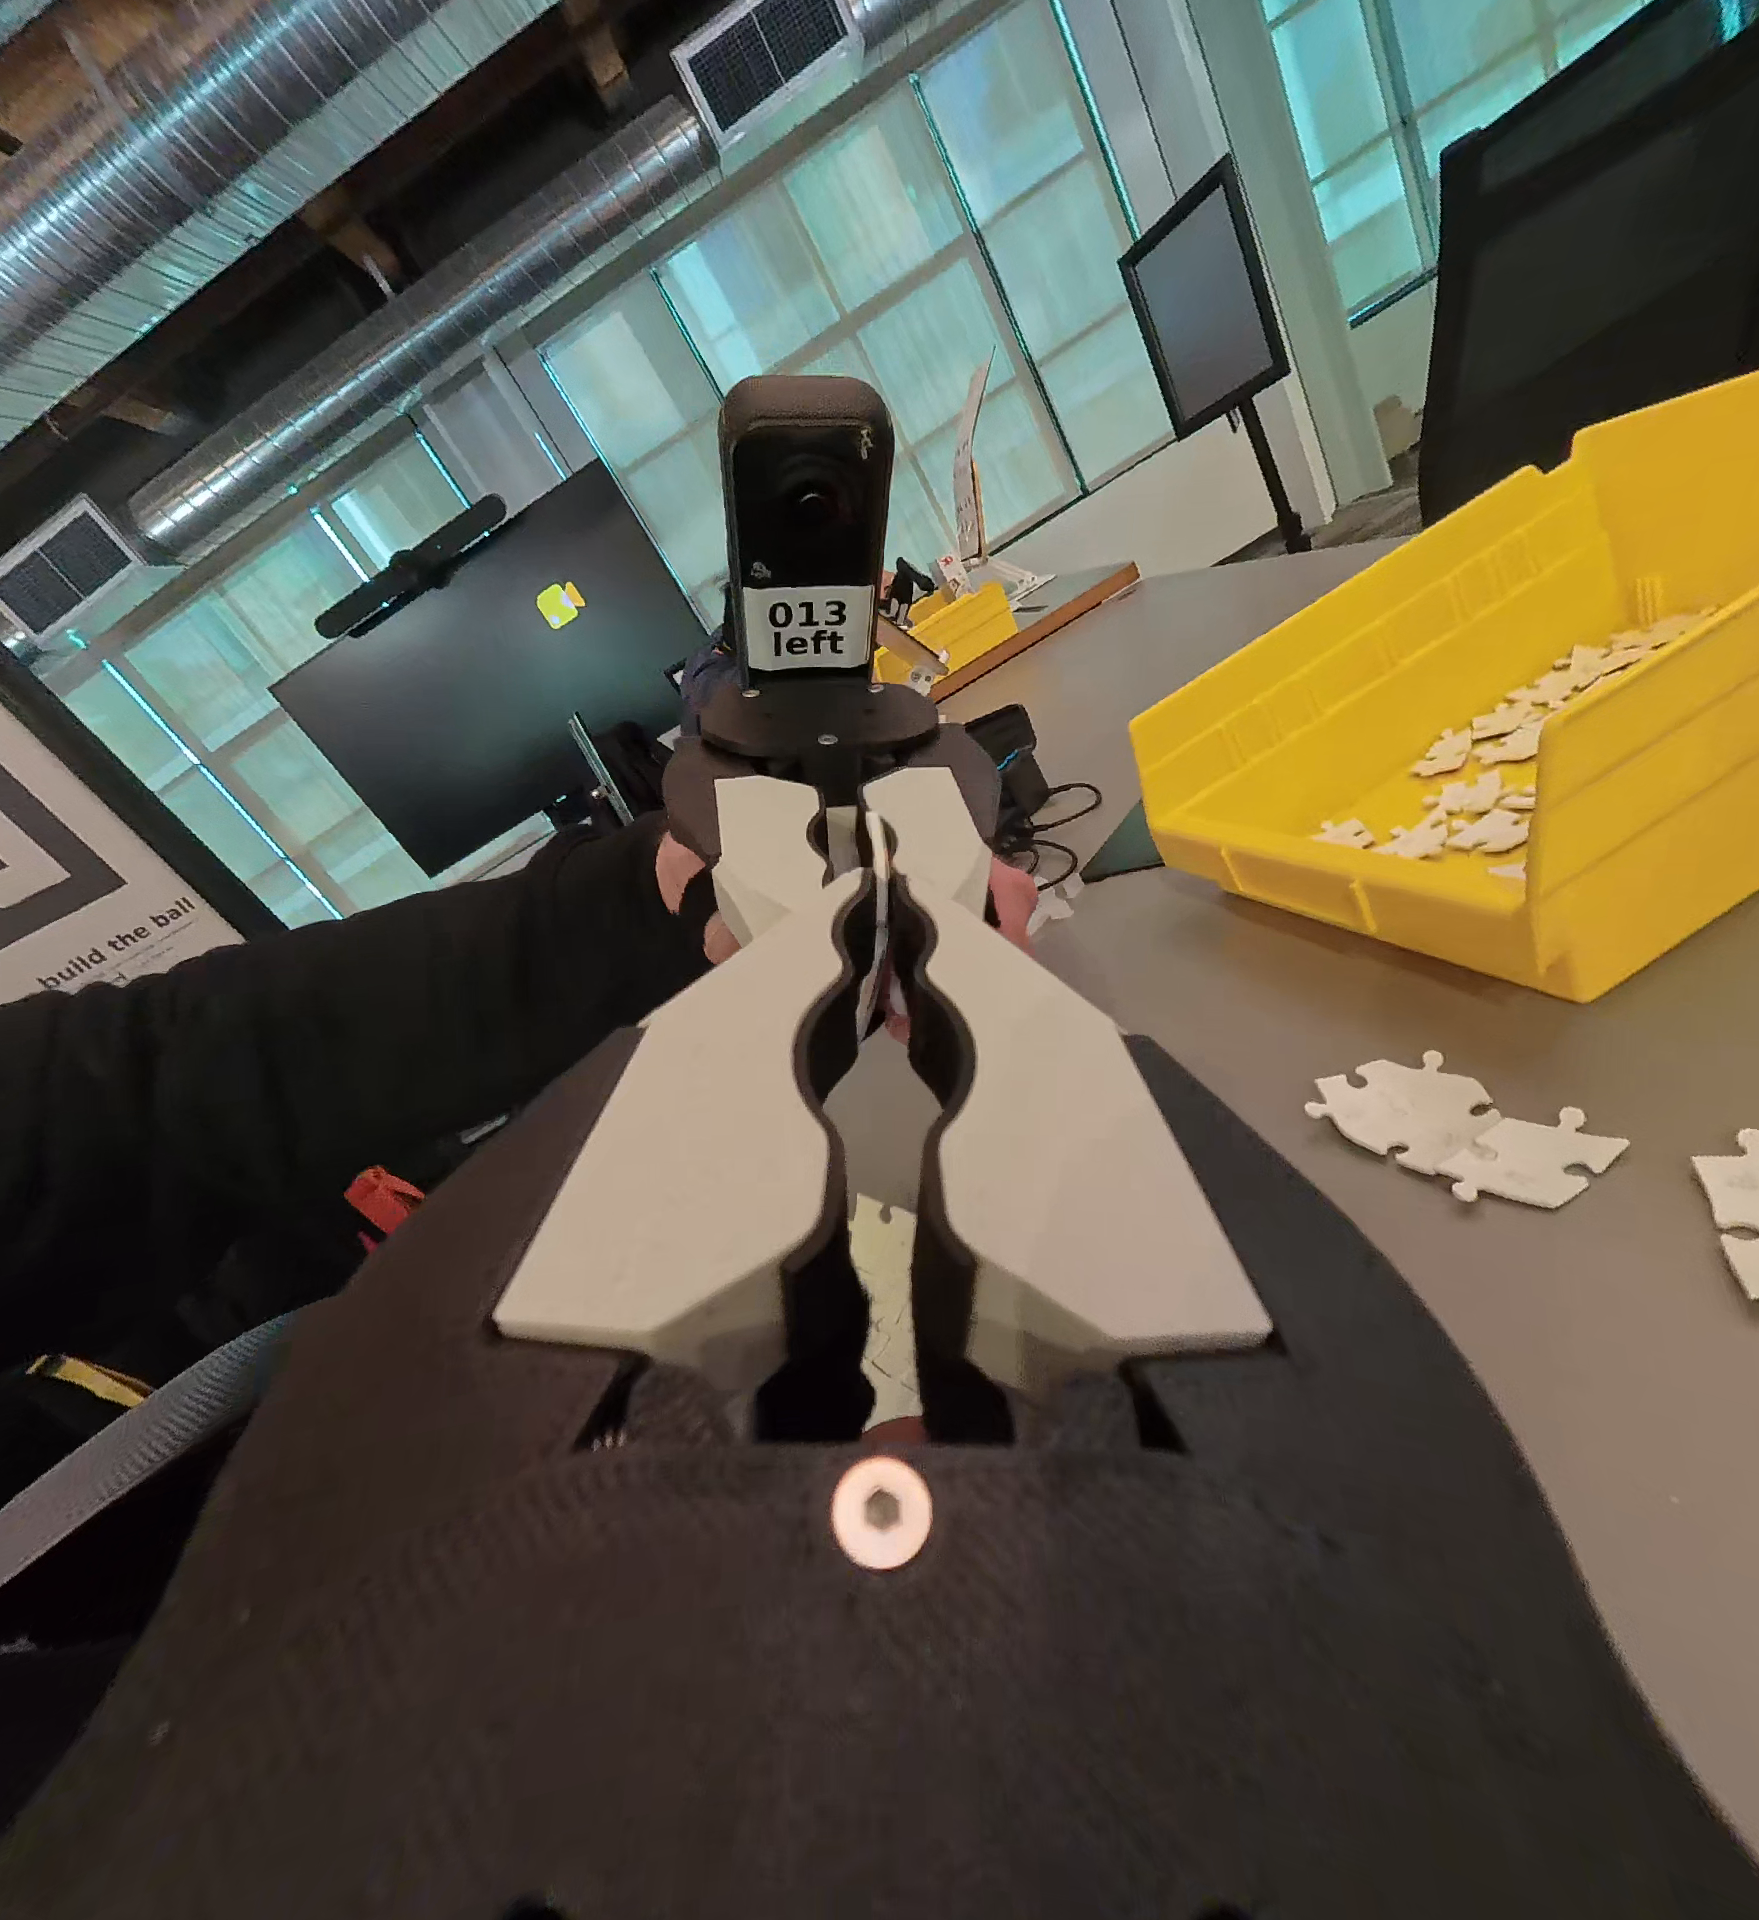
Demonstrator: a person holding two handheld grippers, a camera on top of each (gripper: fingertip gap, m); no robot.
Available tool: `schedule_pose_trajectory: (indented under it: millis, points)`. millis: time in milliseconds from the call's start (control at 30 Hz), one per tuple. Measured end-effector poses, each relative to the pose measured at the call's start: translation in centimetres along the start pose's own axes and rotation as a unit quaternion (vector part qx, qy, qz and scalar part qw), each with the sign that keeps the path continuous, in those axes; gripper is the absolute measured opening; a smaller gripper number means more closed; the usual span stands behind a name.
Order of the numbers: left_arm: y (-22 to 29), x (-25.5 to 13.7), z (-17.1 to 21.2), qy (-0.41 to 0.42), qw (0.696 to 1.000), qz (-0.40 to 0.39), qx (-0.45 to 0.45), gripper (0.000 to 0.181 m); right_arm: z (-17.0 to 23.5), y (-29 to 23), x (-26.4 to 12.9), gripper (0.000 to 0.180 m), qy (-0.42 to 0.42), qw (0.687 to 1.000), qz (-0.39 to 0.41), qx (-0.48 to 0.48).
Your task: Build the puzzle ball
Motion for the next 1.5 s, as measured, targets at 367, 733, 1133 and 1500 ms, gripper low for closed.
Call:
schedule_pose_trajectory:
  millis: [367, 733, 1133, 1500]
  points:
    - [0.8, -0.2, -0.2, 0.002, 0.999, -0.010, 0.033, 0.000, -0.6, -0.4, -0.2, 0.001, -0.022, 0.999, 0.007, -0.033]
    - [0.7, -1.0, 0.0, -0.009, 0.999, -0.026, 0.029, 0.000, -0.2, 0.0, -0.6, 0.001, -0.078, 0.996, 0.019, -0.043]
    - [0.2, -1.3, 3.1, -0.069, 0.996, -0.046, 0.012, 0.014, 2.3, 0.0, 1.0, 0.001, -0.104, 0.994, 0.010, -0.044]
    - [0.3, -1.4, 2.7, -0.047, 0.998, -0.033, 0.019, 0.000, 2.0, -0.2, 0.8, 0.001, -0.104, 0.993, 0.013, -0.054]
Point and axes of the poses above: each gripper's, where its closed fingertips meet, x out along the fingers, z out of its underside, y = z × x across the jaws, the point moved 8 cm from there along -x, back along the fingers, and after that the axes turned 3 degrees about x, right-handed, at the moved point
